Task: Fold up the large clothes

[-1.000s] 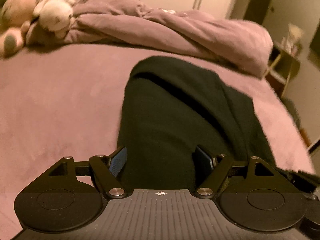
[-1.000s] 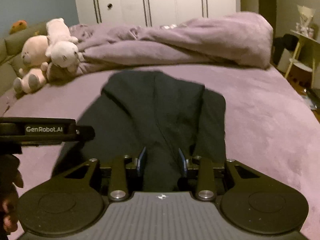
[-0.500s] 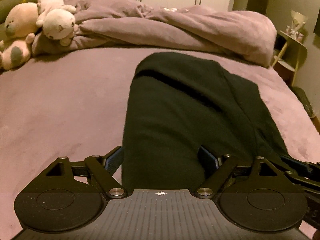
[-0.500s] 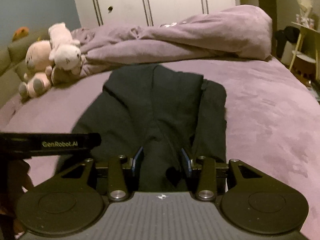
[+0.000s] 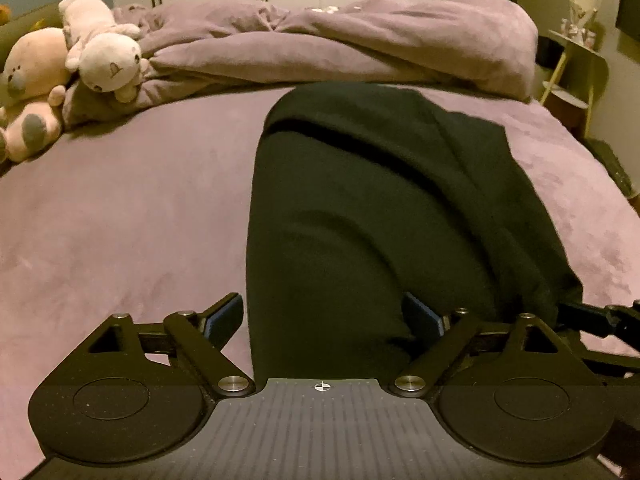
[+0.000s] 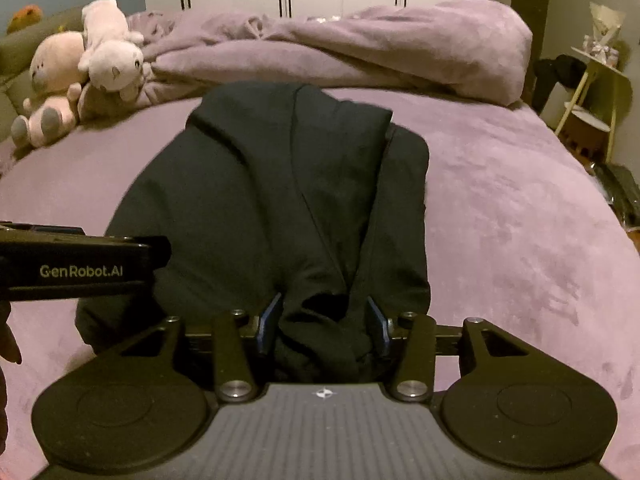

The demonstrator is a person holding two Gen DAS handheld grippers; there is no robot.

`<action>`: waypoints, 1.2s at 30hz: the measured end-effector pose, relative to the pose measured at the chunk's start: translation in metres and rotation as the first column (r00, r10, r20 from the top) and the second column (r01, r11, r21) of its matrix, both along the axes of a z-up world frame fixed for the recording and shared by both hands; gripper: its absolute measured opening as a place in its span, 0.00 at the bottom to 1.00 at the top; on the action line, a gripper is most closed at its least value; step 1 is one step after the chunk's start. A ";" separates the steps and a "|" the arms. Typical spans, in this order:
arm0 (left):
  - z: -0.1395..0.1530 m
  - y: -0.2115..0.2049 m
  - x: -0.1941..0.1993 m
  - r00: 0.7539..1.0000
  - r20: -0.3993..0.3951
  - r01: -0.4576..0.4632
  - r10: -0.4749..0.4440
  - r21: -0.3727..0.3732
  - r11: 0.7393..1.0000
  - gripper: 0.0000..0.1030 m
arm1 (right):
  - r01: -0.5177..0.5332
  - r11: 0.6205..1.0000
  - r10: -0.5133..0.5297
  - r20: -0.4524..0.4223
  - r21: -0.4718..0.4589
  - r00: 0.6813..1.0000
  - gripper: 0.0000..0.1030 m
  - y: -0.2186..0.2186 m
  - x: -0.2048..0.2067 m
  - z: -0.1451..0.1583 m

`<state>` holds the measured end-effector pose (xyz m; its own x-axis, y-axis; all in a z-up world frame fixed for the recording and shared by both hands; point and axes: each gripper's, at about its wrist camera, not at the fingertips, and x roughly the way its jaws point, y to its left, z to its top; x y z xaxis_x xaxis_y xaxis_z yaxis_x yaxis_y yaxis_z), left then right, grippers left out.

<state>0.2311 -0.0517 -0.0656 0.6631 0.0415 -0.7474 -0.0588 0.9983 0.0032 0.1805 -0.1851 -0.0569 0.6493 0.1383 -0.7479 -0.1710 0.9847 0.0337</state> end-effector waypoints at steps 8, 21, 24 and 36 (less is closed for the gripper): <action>0.019 0.014 -0.033 0.999 -0.021 -0.038 0.037 -0.057 0.998 0.95 | 0.034 0.999 -0.034 -0.050 0.009 0.998 0.63 -0.005 -0.013 0.023; 0.024 0.023 -0.080 0.982 -0.171 -0.072 0.085 0.084 0.994 0.95 | 0.091 0.990 -0.112 -0.214 -0.104 0.970 0.92 0.019 -0.066 0.037; 0.025 0.025 -0.086 0.982 -0.179 -0.054 0.068 0.081 0.995 0.95 | 0.110 0.988 -0.131 -0.220 -0.104 0.967 0.93 0.021 -0.064 0.042; 0.032 0.023 -0.094 0.984 -0.173 -0.039 0.049 0.059 0.997 0.95 | 0.168 0.978 -0.191 -0.203 -0.122 0.961 0.95 0.019 -0.073 0.051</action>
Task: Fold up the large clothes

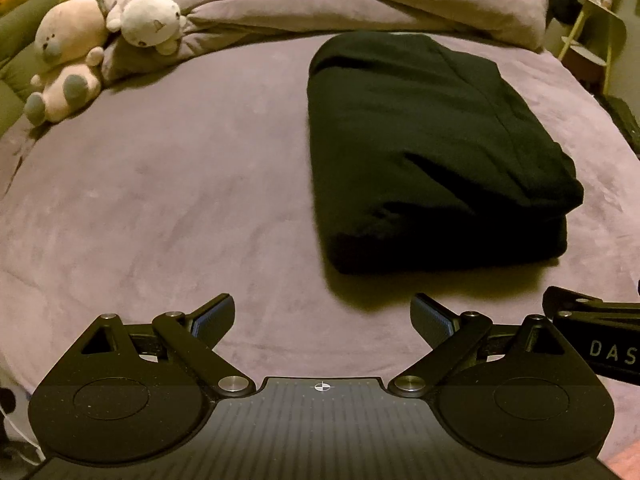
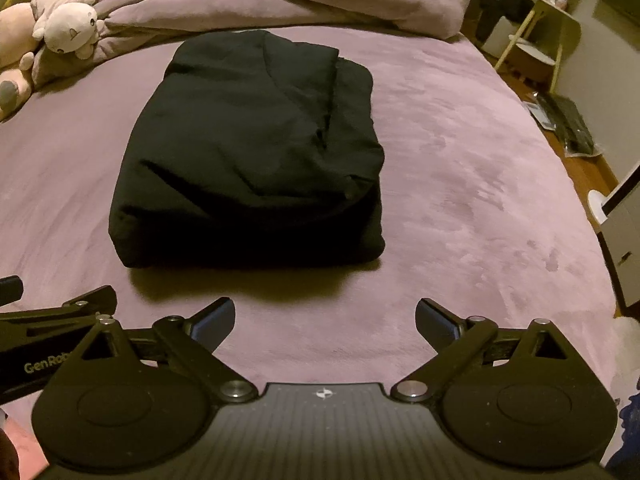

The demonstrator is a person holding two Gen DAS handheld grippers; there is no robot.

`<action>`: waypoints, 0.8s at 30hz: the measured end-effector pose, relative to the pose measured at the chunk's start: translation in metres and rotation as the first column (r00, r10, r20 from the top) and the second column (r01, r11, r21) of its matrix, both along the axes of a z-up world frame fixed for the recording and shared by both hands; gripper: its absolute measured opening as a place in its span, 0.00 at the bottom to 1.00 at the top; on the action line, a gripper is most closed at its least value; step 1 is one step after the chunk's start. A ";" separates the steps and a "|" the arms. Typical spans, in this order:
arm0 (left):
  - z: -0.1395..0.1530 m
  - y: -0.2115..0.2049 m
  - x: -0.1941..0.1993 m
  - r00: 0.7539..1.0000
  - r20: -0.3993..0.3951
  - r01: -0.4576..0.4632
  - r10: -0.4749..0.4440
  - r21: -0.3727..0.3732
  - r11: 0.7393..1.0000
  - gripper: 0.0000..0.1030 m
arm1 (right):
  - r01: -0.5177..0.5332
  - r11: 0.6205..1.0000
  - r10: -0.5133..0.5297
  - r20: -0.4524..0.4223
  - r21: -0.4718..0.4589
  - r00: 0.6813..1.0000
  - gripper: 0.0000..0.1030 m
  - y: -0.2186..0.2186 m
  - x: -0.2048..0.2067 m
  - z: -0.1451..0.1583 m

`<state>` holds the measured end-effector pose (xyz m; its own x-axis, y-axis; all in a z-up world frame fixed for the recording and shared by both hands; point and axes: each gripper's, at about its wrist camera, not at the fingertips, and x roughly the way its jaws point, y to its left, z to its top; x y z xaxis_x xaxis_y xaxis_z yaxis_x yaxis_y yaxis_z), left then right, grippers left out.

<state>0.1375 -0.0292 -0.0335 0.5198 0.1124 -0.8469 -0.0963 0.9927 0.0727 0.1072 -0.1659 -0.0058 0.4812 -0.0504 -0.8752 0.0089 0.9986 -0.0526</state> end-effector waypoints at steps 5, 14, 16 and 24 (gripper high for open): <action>0.001 -0.003 -0.001 1.000 -0.008 -0.010 0.010 0.010 1.000 0.95 | 0.003 1.000 -0.003 0.004 0.002 1.000 0.95 -0.002 -0.001 0.002; 0.003 -0.007 -0.002 1.000 -0.004 -0.011 0.011 0.021 1.000 0.95 | 0.004 1.000 -0.004 0.011 0.017 1.000 0.95 -0.004 -0.004 0.006; 0.004 -0.007 -0.003 1.000 -0.003 -0.010 0.010 0.017 1.000 0.95 | 0.005 1.000 -0.005 0.011 0.023 1.000 0.95 -0.005 -0.004 0.006; 0.005 -0.008 -0.002 1.000 -0.007 -0.001 0.001 0.023 1.000 0.95 | 0.019 0.999 -0.019 0.010 0.032 1.000 0.95 -0.008 -0.003 0.007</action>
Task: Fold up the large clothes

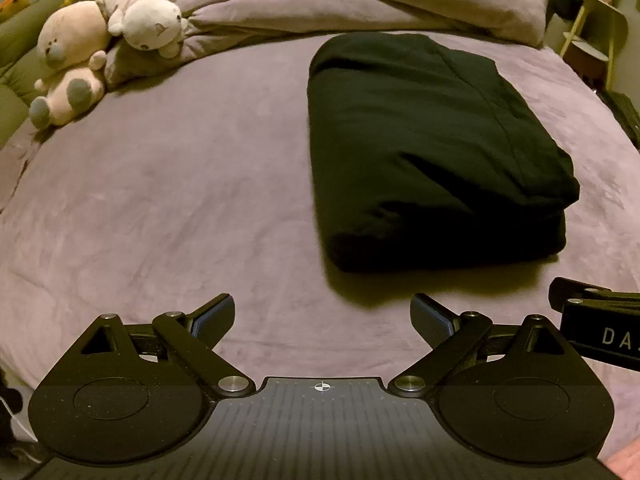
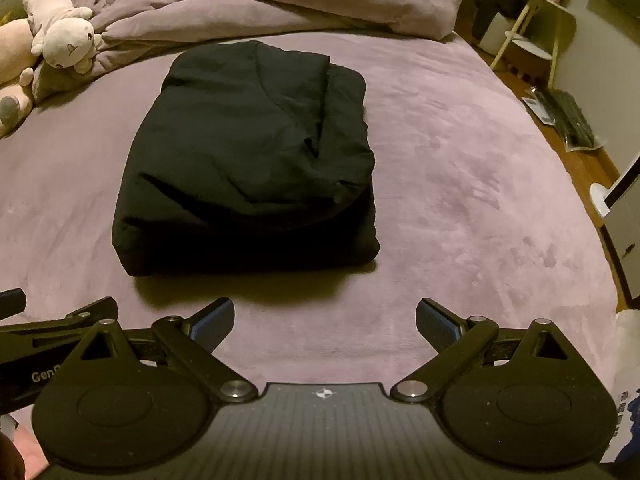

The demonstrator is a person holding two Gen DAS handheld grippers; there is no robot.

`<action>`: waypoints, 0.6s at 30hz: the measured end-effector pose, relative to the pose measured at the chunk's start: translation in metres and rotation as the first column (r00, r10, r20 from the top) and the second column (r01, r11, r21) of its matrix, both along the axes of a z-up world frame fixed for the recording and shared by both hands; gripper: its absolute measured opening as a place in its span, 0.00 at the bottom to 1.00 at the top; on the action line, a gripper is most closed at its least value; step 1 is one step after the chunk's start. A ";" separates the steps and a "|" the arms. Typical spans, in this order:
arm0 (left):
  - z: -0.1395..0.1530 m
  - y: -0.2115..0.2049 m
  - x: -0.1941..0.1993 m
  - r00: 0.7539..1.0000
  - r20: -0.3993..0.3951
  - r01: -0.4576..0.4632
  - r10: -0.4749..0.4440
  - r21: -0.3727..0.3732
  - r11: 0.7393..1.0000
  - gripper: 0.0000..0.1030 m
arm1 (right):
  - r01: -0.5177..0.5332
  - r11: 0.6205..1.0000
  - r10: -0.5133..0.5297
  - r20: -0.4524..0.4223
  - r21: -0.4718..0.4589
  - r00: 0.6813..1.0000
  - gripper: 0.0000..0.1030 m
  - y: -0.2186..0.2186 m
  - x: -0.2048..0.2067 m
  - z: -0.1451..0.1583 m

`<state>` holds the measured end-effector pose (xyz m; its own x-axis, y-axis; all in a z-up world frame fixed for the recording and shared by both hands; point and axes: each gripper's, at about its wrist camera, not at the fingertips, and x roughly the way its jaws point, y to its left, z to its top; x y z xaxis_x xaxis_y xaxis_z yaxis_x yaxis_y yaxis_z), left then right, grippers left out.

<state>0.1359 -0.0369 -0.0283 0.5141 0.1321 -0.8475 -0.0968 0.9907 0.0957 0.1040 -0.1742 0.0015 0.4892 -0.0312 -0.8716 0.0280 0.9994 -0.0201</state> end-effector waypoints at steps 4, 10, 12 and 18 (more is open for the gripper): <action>0.000 0.000 0.000 1.000 0.000 0.004 -0.004 0.004 1.000 0.95 | 0.004 1.000 -0.004 0.000 0.003 1.000 0.95 0.000 0.000 0.000; 0.000 0.000 0.000 1.000 -0.002 0.003 -0.003 0.003 1.000 0.95 | 0.003 1.000 -0.003 0.003 0.004 1.000 0.95 0.000 -0.001 0.000; 0.000 0.000 0.000 1.000 -0.001 0.003 -0.003 0.002 1.000 0.95 | 0.003 1.000 -0.003 0.001 0.006 1.000 0.95 0.000 -0.001 0.000; 0.000 -0.001 -0.001 1.000 -0.002 0.005 -0.005 0.002 1.000 0.95 | 0.002 1.000 -0.002 0.005 0.010 1.000 0.95 0.000 -0.002 0.001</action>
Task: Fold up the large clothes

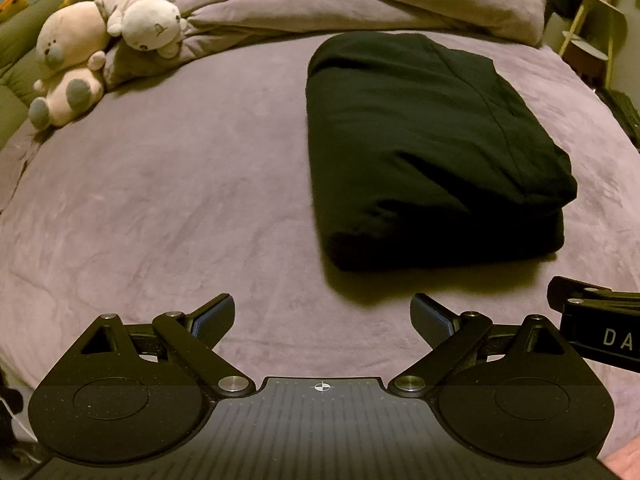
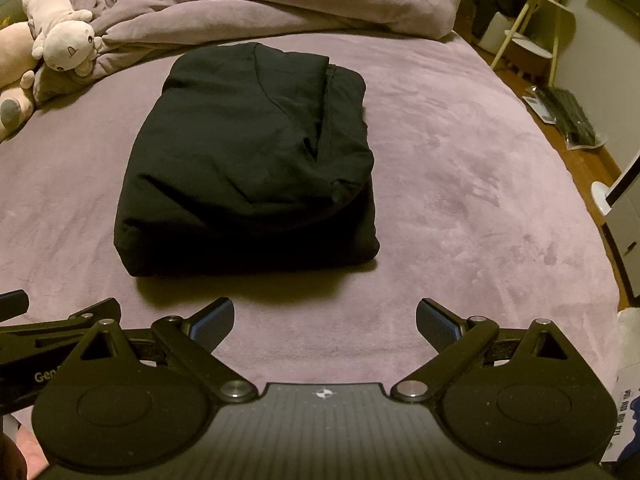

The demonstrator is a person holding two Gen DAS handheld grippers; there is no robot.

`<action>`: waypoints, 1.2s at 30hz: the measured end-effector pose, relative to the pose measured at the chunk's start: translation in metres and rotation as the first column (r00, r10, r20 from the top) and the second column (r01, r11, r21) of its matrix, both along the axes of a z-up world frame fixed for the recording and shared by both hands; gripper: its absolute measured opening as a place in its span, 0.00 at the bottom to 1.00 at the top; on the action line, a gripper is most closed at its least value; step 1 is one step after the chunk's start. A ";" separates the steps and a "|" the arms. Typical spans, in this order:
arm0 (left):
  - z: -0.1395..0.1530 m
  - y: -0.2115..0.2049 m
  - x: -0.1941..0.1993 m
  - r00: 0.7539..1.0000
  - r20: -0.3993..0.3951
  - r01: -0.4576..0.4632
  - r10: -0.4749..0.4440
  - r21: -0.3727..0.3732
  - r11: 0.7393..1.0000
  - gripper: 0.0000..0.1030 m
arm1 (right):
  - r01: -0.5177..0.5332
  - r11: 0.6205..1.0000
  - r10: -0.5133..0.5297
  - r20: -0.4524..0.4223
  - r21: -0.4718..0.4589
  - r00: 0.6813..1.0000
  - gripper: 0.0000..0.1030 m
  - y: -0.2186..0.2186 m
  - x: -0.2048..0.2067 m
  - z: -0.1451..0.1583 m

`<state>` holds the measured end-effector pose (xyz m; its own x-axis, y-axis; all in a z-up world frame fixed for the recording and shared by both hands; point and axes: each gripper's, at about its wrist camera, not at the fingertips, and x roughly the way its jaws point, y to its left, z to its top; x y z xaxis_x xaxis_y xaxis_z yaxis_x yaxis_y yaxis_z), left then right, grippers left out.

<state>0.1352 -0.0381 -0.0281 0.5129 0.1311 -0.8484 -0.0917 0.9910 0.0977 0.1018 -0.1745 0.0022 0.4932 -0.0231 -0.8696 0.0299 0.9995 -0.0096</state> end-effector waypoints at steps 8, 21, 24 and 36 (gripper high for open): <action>0.000 0.000 -0.001 1.000 0.003 0.000 0.000 -0.003 1.000 0.95 | 0.007 1.000 -0.007 0.002 0.007 1.000 0.95 -0.001 -0.002 0.001; 0.000 -0.002 -0.002 1.000 0.001 0.001 0.000 -0.007 1.000 0.95 | 0.014 1.000 -0.014 0.009 0.012 1.000 0.95 -0.001 -0.004 0.001; 0.001 -0.003 -0.002 1.000 0.001 0.001 -0.001 -0.011 1.000 0.95 | 0.016 1.000 -0.016 0.009 0.015 1.000 0.95 -0.001 -0.004 0.002; 0.000 -0.003 -0.002 1.000 -0.002 0.005 -0.005 -0.024 1.000 0.95 | 0.017 1.000 -0.018 0.018 0.021 1.000 0.95 -0.001 -0.008 0.002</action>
<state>0.1331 -0.0409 -0.0282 0.5116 0.1085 -0.8524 -0.0867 0.9934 0.0744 0.0939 -0.1757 0.0046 0.5087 -0.0137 -0.8608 0.0473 0.9988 0.0120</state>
